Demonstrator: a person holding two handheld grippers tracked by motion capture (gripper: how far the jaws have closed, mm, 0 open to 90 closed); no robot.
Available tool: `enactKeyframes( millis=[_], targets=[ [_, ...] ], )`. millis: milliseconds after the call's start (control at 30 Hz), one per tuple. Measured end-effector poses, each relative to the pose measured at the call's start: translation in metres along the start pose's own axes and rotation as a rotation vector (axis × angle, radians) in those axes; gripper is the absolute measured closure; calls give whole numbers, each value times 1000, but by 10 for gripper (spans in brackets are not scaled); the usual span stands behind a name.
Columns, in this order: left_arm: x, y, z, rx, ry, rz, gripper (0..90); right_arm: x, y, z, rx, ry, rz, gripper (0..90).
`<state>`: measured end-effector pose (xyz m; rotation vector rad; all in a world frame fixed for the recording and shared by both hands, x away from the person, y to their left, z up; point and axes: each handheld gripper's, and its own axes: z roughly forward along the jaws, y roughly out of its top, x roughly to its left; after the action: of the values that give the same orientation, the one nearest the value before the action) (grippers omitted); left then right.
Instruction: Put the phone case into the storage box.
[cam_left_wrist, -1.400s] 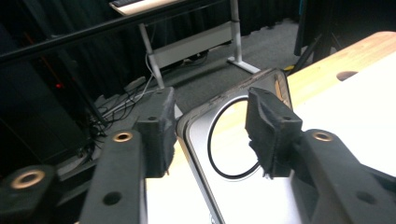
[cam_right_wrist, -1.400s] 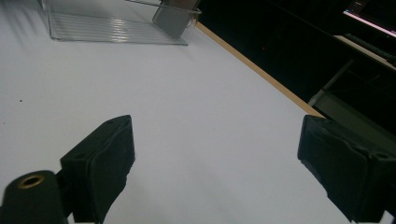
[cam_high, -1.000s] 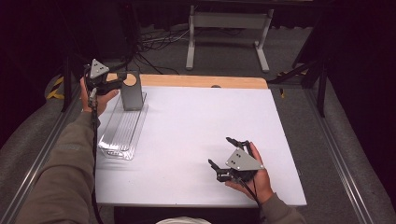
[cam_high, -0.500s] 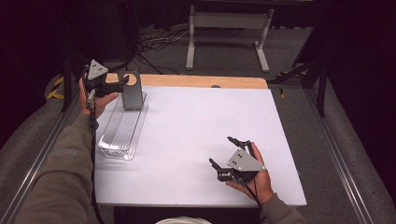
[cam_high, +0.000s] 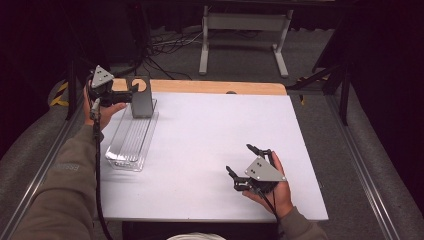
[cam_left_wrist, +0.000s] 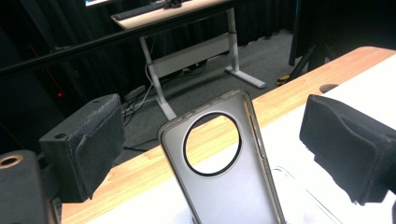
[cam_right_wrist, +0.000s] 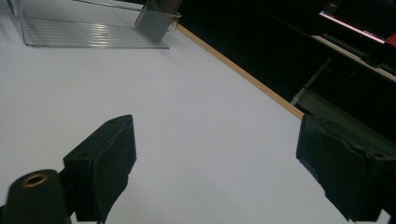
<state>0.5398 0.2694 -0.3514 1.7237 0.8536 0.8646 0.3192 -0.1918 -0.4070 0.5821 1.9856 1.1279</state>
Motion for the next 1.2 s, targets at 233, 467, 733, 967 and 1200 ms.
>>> enactKeyframes(
  millis=[233,467,733,967,1200],
  targets=[
    [-5,1,-5,-14,-13,15,76,-1,0,0,3,-4,4,126],
    [-10,2,-8,-18,-30,18,75,-1,1,-1,-2,-7,0,126],
    [-15,2,-13,-27,-43,22,75,-2,2,-2,-8,-9,1,127],
    [-19,3,-19,-36,-60,27,78,-2,2,-3,-8,-10,4,127],
    [-25,3,-26,-57,-79,25,80,-3,3,-5,-14,-11,5,127]
  ],
)
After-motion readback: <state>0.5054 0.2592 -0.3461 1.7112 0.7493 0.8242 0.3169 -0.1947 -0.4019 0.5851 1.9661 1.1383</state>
